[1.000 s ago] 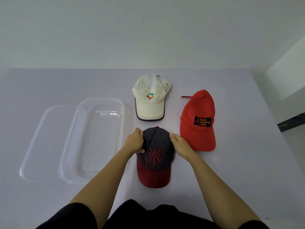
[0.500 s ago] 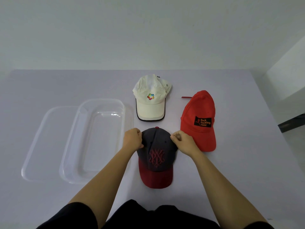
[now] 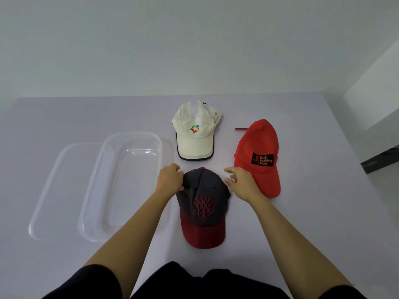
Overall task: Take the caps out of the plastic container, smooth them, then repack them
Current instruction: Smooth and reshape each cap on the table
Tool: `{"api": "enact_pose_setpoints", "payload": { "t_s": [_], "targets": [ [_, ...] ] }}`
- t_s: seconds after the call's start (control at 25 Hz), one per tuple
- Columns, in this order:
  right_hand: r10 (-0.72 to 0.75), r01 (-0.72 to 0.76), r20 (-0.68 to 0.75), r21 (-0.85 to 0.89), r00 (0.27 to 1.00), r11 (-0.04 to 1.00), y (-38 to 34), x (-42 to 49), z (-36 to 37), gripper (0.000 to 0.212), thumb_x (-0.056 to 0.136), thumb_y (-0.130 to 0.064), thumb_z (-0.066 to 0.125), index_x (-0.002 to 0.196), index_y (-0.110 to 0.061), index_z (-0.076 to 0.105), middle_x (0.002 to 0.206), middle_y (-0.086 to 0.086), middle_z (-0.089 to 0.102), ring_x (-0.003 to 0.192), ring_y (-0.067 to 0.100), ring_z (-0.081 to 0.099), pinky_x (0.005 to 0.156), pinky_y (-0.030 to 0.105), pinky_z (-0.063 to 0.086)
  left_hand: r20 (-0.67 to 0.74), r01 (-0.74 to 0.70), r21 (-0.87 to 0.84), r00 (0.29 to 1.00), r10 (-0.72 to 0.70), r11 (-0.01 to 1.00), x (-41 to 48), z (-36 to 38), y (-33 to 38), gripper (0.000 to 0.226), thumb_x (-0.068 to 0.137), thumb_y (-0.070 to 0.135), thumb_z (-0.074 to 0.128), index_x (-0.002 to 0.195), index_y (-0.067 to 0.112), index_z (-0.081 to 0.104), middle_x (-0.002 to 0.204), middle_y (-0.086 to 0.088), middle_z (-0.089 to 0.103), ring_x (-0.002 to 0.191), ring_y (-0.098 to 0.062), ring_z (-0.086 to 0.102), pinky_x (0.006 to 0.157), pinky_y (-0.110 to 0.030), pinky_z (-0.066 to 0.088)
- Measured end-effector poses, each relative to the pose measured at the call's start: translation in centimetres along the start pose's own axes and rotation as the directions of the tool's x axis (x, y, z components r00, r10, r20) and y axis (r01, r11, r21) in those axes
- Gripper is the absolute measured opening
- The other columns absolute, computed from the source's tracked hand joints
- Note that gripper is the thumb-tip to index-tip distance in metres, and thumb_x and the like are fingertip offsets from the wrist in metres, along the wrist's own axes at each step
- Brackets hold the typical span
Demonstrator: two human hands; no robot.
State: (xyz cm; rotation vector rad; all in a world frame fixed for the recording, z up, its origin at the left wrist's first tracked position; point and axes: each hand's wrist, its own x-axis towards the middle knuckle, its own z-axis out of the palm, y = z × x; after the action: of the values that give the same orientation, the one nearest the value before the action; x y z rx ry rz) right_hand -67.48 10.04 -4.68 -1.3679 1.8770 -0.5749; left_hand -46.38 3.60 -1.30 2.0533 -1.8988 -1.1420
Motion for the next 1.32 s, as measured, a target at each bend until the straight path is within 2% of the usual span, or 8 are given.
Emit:
{"api": "enact_pose_setpoints", "payload": {
  "t_s": [0.12, 0.28, 0.44, 0.68, 0.76, 1.04, 1.2, 1.32],
  "targets": [
    [-0.138, 0.129, -0.254, -0.052, 0.957, 0.99, 0.5, -0.9, -1.8, 0.029, 0.092, -0.008, 0.05, 0.119, -0.01, 0.06, 0.121, 0.006, 0.061, 0.111, 0.019, 0.057, 0.096, 0.032, 0.045, -0.18, -0.161, -0.029, 0.972, 0.153, 0.986, -0.4, -0.4, 1.8, 0.032, 0.095, 0.013, 0.044, 0.124, 0.006, 0.055, 0.125, -0.011, 0.058, 0.099, -0.026, 0.063, 0.091, -0.029, 0.044],
    [-0.011, 0.022, -0.526, 0.014, 0.851, 1.0, 4.3, -2.7, -4.1, 0.034, 0.086, 0.005, 0.047, 0.116, -0.007, 0.058, 0.117, 0.01, 0.059, 0.111, 0.024, 0.055, 0.094, 0.022, 0.037, -0.164, -0.38, -0.059, 0.916, 0.366, 0.923, -1.7, 2.1, 6.6, 0.026, 0.092, 0.009, 0.047, 0.111, 0.006, 0.065, 0.112, -0.009, 0.066, 0.092, -0.018, 0.061, 0.082, -0.02, 0.042],
    [0.163, -0.159, -0.458, 0.046, 0.874, 0.986, 9.0, -3.4, -5.2, 0.047, 0.087, 0.005, 0.046, 0.134, 0.0, 0.042, 0.142, 0.019, 0.041, 0.134, 0.03, 0.036, 0.11, 0.033, 0.027, 0.077, -0.391, -0.13, 0.912, 0.403, 0.911, -2.4, 8.6, 10.4, 0.032, 0.093, 0.012, 0.047, 0.122, 0.008, 0.059, 0.125, -0.011, 0.06, 0.103, -0.019, 0.06, 0.087, -0.022, 0.043],
    [0.143, -0.1, -0.25, 0.176, 0.957, 0.979, 9.9, -0.6, -8.8, 0.065, 0.088, -0.021, 0.062, 0.143, -0.007, 0.029, 0.148, 0.009, 0.036, 0.137, 0.021, 0.034, 0.111, 0.03, 0.025, 0.135, -0.22, -0.137, 0.962, 0.238, 0.966, 1.6, 11.9, 13.2, 0.057, 0.098, 0.017, 0.042, 0.147, 0.003, 0.018, 0.156, -0.015, 0.019, 0.144, -0.027, 0.019, 0.115, -0.033, 0.017],
    [0.139, -0.108, -0.123, 0.231, 0.983, 0.967, 10.0, 0.5, -9.7, 0.082, 0.079, -0.029, 0.072, 0.145, -0.013, 0.026, 0.145, 0.0, 0.036, 0.134, 0.015, 0.035, 0.112, 0.034, 0.028, 0.181, -0.153, -0.249, 0.963, 0.201, 0.956, 3.0, 11.7, 13.9, 0.064, 0.097, 0.022, 0.046, 0.149, 0.009, 0.012, 0.155, -0.011, 0.025, 0.142, -0.026, 0.025, 0.113, -0.035, 0.023],
    [0.116, -0.095, -0.068, 0.253, 0.991, 0.963, 11.3, 0.8, -10.0, 0.112, 0.06, -0.036, 0.086, 0.146, -0.025, 0.014, 0.148, -0.001, 0.026, 0.136, 0.016, 0.028, 0.112, 0.042, 0.03, 0.307, -0.064, -0.501, 0.919, 0.247, 0.863, 4.1, 10.7, 14.8, 0.022, 0.091, 0.036, 0.056, 0.108, 0.022, 0.06, 0.104, 0.001, 0.066, 0.093, -0.016, 0.063, 0.077, -0.027, 0.051],
    [0.05, 0.019, -0.137, 0.455, 0.989, 0.89, 9.9, 0.4, -11.3, 0.084, 0.081, -0.043, 0.066, 0.147, -0.03, 0.016, 0.152, -0.009, 0.021, 0.137, 0.004, 0.024, 0.112, 0.029, 0.026, 0.431, 0.031, -0.63, 0.845, 0.316, 0.776, 3.5, 9.8, 14.9, 0.026, 0.094, 0.019, 0.053, 0.116, 0.006, 0.057, 0.098, -0.002, 0.064, 0.09, -0.017, 0.06, 0.089, -0.035, 0.047],
    [0.022, 0.049, -0.125, 0.535, 0.992, 0.844, 8.7, 0.6, -12.7, 0.041, 0.094, -0.039, 0.048, 0.133, -0.029, 0.043, 0.134, -0.007, 0.053, 0.121, 0.003, 0.05, 0.105, 0.031, 0.042, 0.439, 0.047, -0.691, 0.821, 0.366, 0.722, 3.0, 9.7, 15.0, 0.015, 0.092, 0.016, 0.056, 0.105, 0.009, 0.055, 0.094, -0.002, 0.065, 0.09, -0.019, 0.061, 0.092, -0.042, 0.047]
  ]
}}
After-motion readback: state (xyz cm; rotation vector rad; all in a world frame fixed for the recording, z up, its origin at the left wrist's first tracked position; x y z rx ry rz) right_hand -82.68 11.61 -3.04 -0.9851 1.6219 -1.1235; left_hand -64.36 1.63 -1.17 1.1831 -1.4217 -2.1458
